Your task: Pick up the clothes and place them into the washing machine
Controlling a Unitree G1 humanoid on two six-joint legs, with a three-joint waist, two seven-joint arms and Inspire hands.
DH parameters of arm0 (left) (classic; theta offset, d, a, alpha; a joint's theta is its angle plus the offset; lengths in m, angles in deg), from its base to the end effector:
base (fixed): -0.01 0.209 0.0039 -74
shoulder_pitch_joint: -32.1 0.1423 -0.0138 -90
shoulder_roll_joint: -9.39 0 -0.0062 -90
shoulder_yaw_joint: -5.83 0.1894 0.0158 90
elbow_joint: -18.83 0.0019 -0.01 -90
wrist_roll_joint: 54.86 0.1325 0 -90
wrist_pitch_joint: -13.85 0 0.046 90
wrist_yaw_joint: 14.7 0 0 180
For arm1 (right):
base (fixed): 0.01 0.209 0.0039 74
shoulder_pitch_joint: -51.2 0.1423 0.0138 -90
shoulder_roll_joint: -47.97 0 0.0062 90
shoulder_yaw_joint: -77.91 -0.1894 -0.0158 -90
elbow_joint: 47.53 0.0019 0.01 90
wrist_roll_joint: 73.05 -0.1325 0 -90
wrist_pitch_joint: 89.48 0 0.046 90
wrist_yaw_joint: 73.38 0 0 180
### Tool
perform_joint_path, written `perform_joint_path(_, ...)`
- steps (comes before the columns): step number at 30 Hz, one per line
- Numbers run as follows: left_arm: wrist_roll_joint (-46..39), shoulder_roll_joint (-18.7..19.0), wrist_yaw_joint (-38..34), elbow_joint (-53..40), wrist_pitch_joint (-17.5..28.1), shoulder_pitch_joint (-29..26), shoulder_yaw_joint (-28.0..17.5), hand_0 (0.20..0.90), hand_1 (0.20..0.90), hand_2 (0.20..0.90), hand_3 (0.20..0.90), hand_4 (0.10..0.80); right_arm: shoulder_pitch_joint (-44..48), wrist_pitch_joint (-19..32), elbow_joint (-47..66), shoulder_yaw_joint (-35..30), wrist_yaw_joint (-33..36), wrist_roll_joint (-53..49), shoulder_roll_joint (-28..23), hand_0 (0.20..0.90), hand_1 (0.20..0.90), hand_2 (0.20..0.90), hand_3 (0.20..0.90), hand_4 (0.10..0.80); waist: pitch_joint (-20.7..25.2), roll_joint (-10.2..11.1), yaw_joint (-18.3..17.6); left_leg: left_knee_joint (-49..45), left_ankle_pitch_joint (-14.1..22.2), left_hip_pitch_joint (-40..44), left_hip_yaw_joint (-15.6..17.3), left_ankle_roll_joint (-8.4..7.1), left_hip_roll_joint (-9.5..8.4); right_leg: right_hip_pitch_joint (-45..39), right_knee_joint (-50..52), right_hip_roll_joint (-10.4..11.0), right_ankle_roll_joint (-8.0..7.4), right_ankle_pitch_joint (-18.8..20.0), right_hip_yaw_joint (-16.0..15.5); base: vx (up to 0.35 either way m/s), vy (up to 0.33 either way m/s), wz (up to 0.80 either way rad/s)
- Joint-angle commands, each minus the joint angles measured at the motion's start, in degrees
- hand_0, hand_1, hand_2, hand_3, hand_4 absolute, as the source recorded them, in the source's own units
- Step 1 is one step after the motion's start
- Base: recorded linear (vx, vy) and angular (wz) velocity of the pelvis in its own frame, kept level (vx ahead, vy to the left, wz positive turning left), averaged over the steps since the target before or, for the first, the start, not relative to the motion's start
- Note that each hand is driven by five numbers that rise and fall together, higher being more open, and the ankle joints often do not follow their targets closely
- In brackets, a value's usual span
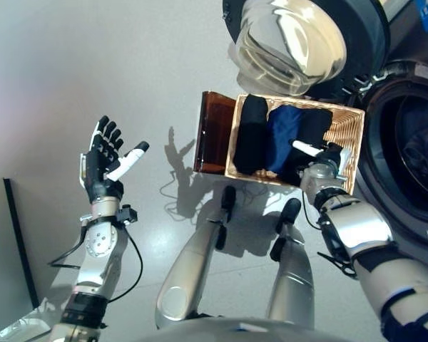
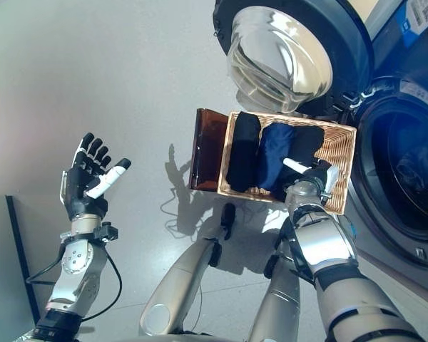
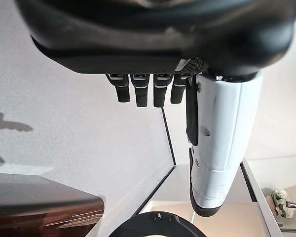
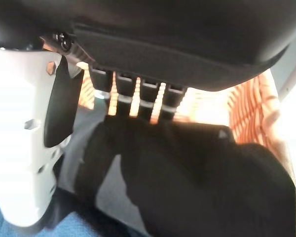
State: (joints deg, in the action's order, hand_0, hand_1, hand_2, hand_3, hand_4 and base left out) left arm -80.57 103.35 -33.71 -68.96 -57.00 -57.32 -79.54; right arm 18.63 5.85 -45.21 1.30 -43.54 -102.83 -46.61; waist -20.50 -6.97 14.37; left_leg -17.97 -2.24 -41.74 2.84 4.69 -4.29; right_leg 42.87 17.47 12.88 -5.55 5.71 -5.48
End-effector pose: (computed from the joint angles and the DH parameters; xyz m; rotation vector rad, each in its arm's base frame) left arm 0.1937 0.2060 0.0518 -0.1489 -0.2369 0.2904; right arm 0.3334 -0.2233 0.0754 -0.1285 0.3843 -0.7248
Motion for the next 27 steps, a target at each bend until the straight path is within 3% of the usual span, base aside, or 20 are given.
perform_joint_path(1, 0.3, 1.9, -1.0, -6.3, 5.9, 1.4, -5.6, 0.9, 0.9, 0.9, 0.9, 0.8, 1.7, 3.7, 2.3, 2.2, 0.6, 0.5, -2.8, 0.9, 0.9, 0.9, 0.9, 0.8, 2.7, -2.1, 0.3, 0.9, 3.6, -3.6, 0.2, -4.68, 0.58, -2.2, 0.3, -0.1, 1.86, -5.2, 0.7, -0.007, 0.013, 0.04)
perform_joint_path(3, 0.4, 2.0, -0.9, -6.4, 5.9, 1.3, -5.7, 0.9, 0.9, 0.9, 0.9, 0.8, 1.8, 3.6, 2.3, 2.4, 0.5, 0.4, -2.8, 0.9, 0.9, 0.9, 0.9, 0.8, 2.3, -2.3, 0.2, 1.0, 1.8, -4.3, 0.7, -4.35, 0.66, -1.4, 0.1, 0.0, 2.23, -3.7, 0.4, -0.057, 0.011, 0.01)
perform_joint_path(4, 0.4, 2.1, -1.0, -6.4, 5.9, 1.3, -5.7, 0.9, 0.9, 0.9, 0.9, 0.8, 1.9, 3.7, 2.1, 2.4, 0.6, 0.4, -2.7, 0.9, 0.9, 0.9, 0.9, 0.8, 2.6, -2.2, 0.2, 1.0, 3.5, -3.7, 0.3, -4.7, 0.59, -1.8, 0.4, -0.1, 1.86, -5.2, 0.9, 0.0, 0.0, 0.0)
perform_joint_path(9, 0.3, 2.2, -1.3, -6.2, 5.8, 1.4, -5.8, 0.9, 0.9, 0.9, 0.9, 0.8, 2.6, 3.3, 1.5, 2.9, 1.2, 1.1, -2.7, 0.9, 0.9, 0.9, 0.9, 0.8, 2.3, -2.3, 0.2, 1.0, 3.3, -4.2, 0.4, -4.81, 0.73, -1.3, 0.4, -0.3, 1.98, -5.3, 1.2, 0.019, 0.0, 0.0)
perform_joint_path(10, 0.3, 2.2, -1.3, -6.2, 5.8, 1.3, -5.8, 0.9, 0.9, 0.9, 0.9, 0.8, 2.6, 3.2, 1.5, 2.9, 1.3, 1.2, -2.7, 0.422, 0.422, 0.422, 0.422, 0.459, 2.2, -2.4, 0.2, 1.1, 3.2, -4.3, 0.5, -4.83, 0.72, -1.2, 0.5, -0.3, 1.96, -5.2, 1.3, -0.119, 0.021, 0.01)
perform_joint_path(11, 0.3, 2.3, -1.3, -6.2, 5.8, 1.3, -5.8, 0.9, 0.9, 0.9, 0.9, 0.8, 2.6, 3.2, 1.5, 2.9, 1.5, 1.5, -2.6, 0.2, 0.2, 0.2, 0.2, 0.3, 1.8, -2.6, 0.1, 1.2, 1.4, -5.0, 1.0, -4.48, 0.83, -0.6, 0.2, -0.3, 2.33, -3.6, 0.9, 0.0, 0.0, 0.0)
perform_joint_path(12, 0.2, 2.3, -1.4, -6.1, 5.8, 1.3, -5.8, 0.9, 0.9, 0.9, 0.9, 0.8, 2.6, 3.2, 1.6, 2.9, 1.7, 1.7, -2.5, 0.2, 0.2, 0.2, 0.2, 0.3, 2.1, -2.5, 0.1, 1.0, 3.2, -4.4, 0.6, -4.86, 0.79, -1.0, 0.6, -0.4, 1.95, -5.2, 1.4, 0.0, 0.0, 0.0)
perform_joint_path(17, 0.1, 2.5, -1.8, -5.8, 6.0, 1.5, -5.9, 0.9, 0.9, 0.9, 0.9, 0.8, 1.3, 3.8, 3.0, 2.4, 2.2, 1.7, -1.8, 0.2, 0.2, 0.2, 0.2, 0.3, 2.6, -2.3, -0.3, 0.9, 3.3, -4.1, 0.8, -4.8, 0.93, -1.0, 0.9, -0.5, 1.89, -5.1, 1.6, 0.005, 0.002, -0.02)
perform_joint_path(18, 0.1, 2.6, -1.7, -5.9, 6.0, 1.5, -5.9, 0.9, 0.9, 0.9, 0.9, 0.8, 1.2, 3.7, 3.2, 2.3, 2.2, 1.7, -2.0, 0.2, 0.2, 0.2, 0.2, 0.3, 2.4, -2.4, -0.4, 1.0, 1.5, -4.7, 1.3, -4.47, 1.02, -0.5, 0.5, -0.4, 2.24, -3.5, 1.2, 0.006, -0.003, -0.03)
perform_joint_path(19, 0.1, 2.6, -1.7, -5.8, 6.0, 1.7, -5.9, 0.9, 0.9, 0.9, 0.9, 0.8, 1.1, 3.7, 3.4, 2.3, 2.2, 1.6, -2.0, 0.2, 0.2, 0.2, 0.2, 0.3, 3.0, -2.2, -0.3, 1.0, 3.4, -3.9, 0.9, -4.78, 0.94, -1.1, 0.7, -0.5, 1.83, -5.0, 1.6, 0.0, 0.0, 0.0)
perform_joint_path(21, 0.0, 2.6, -1.6, -5.6, 6.1, 1.9, -6.0, 0.9, 0.9, 0.9, 0.9, 0.8, 1.1, 3.8, 3.8, 2.1, 2.3, 1.5, -2.2, 0.2, 0.2, 0.2, 0.2, 0.3, 3.0, -2.3, -0.4, 1.0, 1.7, -4.5, 1.4, -4.37, 1.01, -0.5, 0.5, -0.3, 2.23, -3.5, 1.3, -0.002, 0.004, -0.02)
perform_joint_path(23, -0.1, 2.7, -1.3, -5.1, 5.9, 1.9, -5.8, 0.9, 0.9, 0.9, 0.9, 0.8, 1.1, 3.7, 3.9, 1.9, 2.2, 1.5, -2.6, 0.2, 0.2, 0.2, 0.2, 0.3, 3.6, -2.2, -0.4, 0.9, 3.4, -3.9, 1.0, -4.65, 0.89, -1.1, 0.6, -0.5, 1.87, -4.9, 1.8, 0.0, 0.0, 0.0)
perform_joint_path(25, -0.3, 2.7, -1.1, -5.1, 5.9, 2.1, -5.7, 0.9, 0.9, 0.9, 0.9, 0.8, 0.9, 3.8, 4.0, 1.6, 2.1, 1.2, -3.1, 0.2, 0.2, 0.2, 0.2, 0.3, 3.3, -2.4, -0.4, 1.0, 1.6, -4.4, 1.5, -4.29, 0.99, -0.8, 0.1, -0.2, 2.16, -3.3, 1.4, -0.061, 0.006, -0.03)
perform_joint_path(27, -0.3, 2.6, -1.0, -4.9, 5.9, 2.2, -5.7, 0.9, 0.9, 0.9, 0.9, 0.8, 1.0, 3.8, 3.9, 1.5, 2.1, 1.1, -3.4, 0.2, 0.2, 0.2, 0.2, 0.3, 3.8, -2.3, -0.2, 1.0, 3.2, -3.8, 1.0, -4.62, 0.88, -1.3, 0.2, -0.3, 1.77, -4.8, 1.8, 0.04, -0.013, -0.04)
